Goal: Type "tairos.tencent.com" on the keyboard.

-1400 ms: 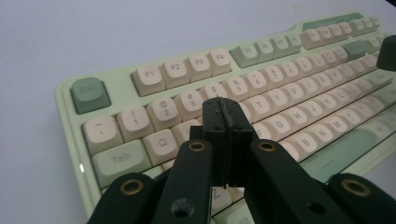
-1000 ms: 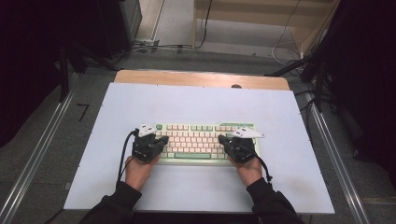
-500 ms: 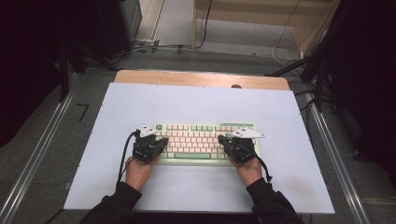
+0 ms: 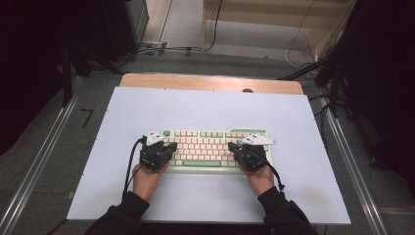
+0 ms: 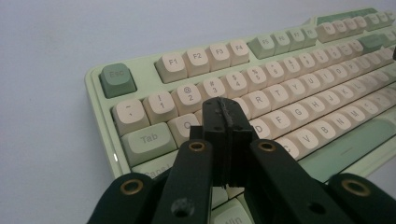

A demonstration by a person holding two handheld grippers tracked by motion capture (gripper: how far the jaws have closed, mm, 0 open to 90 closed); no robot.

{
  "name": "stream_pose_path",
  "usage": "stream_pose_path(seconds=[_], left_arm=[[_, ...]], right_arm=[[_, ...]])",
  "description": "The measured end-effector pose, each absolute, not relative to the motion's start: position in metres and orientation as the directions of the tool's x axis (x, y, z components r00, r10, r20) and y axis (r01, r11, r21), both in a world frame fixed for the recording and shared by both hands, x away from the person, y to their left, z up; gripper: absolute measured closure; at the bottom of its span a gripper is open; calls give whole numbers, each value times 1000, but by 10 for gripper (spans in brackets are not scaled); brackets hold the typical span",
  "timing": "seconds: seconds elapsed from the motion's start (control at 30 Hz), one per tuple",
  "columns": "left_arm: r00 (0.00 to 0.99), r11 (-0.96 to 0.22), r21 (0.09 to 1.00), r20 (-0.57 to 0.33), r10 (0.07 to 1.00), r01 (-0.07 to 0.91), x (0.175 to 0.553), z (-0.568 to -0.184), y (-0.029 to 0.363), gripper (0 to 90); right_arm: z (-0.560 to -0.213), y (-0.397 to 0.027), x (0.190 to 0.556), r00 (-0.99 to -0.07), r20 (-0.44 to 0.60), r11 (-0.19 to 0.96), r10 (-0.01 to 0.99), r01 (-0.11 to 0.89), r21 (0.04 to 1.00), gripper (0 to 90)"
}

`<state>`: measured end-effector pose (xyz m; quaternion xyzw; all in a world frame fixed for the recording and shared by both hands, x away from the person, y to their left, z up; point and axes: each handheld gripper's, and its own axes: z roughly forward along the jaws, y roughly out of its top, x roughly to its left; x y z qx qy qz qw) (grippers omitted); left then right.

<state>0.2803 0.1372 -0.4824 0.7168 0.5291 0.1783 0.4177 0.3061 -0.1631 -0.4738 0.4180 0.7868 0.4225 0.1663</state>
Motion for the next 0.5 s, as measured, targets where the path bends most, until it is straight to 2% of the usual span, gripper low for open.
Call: stream_pose_path(seconds=[0.5], left_arm=[[383, -94, 788, -188, 904, 609, 280, -483, 133, 900]], right_arm=[[-476, -143, 315, -607, 94, 302, 789, 517, 801, 872]])
